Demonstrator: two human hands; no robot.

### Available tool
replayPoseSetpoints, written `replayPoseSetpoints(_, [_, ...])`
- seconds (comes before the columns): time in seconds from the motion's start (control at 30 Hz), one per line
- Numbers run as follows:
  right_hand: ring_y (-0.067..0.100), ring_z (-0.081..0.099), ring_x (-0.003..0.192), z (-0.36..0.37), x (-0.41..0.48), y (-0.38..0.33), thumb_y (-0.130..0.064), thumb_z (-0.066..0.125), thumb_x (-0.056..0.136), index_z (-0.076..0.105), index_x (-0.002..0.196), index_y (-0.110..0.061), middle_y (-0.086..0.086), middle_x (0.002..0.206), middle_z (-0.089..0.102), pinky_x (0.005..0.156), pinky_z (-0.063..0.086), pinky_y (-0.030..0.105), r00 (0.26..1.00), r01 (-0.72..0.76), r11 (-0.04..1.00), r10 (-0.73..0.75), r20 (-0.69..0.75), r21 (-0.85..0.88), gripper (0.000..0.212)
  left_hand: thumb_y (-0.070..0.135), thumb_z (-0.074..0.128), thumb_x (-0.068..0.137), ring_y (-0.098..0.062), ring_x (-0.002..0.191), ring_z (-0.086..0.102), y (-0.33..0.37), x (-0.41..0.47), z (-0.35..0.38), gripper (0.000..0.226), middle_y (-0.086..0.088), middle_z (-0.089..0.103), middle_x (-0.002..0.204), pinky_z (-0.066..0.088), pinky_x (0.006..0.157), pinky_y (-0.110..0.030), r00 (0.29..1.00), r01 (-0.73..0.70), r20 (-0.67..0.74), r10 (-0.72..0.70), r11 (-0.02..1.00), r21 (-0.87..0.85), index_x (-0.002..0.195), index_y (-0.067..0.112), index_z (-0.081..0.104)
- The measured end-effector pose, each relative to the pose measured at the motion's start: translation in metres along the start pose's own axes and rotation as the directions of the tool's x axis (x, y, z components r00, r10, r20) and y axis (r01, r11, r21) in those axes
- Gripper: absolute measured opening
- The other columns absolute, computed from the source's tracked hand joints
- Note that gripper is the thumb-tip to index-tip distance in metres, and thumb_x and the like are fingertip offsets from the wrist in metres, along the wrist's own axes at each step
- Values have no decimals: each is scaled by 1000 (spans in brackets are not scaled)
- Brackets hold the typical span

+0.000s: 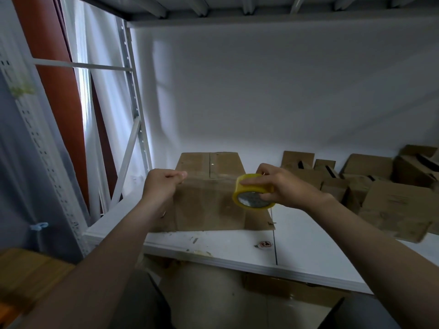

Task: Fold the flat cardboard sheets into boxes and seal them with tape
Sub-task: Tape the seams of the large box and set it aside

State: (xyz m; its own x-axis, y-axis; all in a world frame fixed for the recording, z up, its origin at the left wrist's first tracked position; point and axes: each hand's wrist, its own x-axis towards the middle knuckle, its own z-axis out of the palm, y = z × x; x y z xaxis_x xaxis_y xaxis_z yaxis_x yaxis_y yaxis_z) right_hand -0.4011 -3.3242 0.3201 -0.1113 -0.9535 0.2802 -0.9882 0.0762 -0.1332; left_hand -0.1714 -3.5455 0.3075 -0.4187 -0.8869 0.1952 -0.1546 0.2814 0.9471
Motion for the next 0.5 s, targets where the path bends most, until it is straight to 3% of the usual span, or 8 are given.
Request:
replayPoseSetpoints(0.13, [10,37,97,2,8,11,-29,71,94,56,136,-50,-9,109,36,75,32,12,997,78,991,-80,-11,-106,49,27,73,92,-26,102,66,-3,11,-6,20,-2,74,103,54,95,-45,997,11,-79,-14,999,-31,104,12,78])
replayPoseSetpoints(0.23, [10,39,101,4,3,31,-34,74,91,56,133,-54,-13,112,35,80,41,17,999,41,992,-45,-30,-122,49,25,74,91,-32,97,67,-8,20,-18,24,-4,72,97,51,98,-51,993,19,-114,-23,999,-32,108,8,77])
replayPoseSetpoints(0.3, [11,42,103,4,-1,41,-31,75,90,57,132,-54,-12,116,38,85,50,28,998,40,992,-46,-47,-122,51,26,73,92,-25,95,65,-17,25,-24,25,-3,72,98,51,95,-46,995,24,-100,-24,1000,-3,107,7,77])
replayPoseSetpoints(0.4, [10,39,103,4,5,43,-24,76,89,59,134,-51,-5,120,44,85,46,26,994,78,983,-90,-64,-169,55,26,73,92,-18,97,62,-28,32,-25,22,1,70,92,44,92,-33,995,8,-104,-6,1000,14,103,7,78])
replayPoseSetpoints(0.5, [11,39,108,7,10,47,-24,76,90,58,136,-49,0,126,46,89,48,27,995,69,979,-83,-64,-189,55,26,73,92,-16,93,61,-31,38,-20,22,2,70,92,43,92,-33,992,-9,-126,11,1000,18,105,8,78])
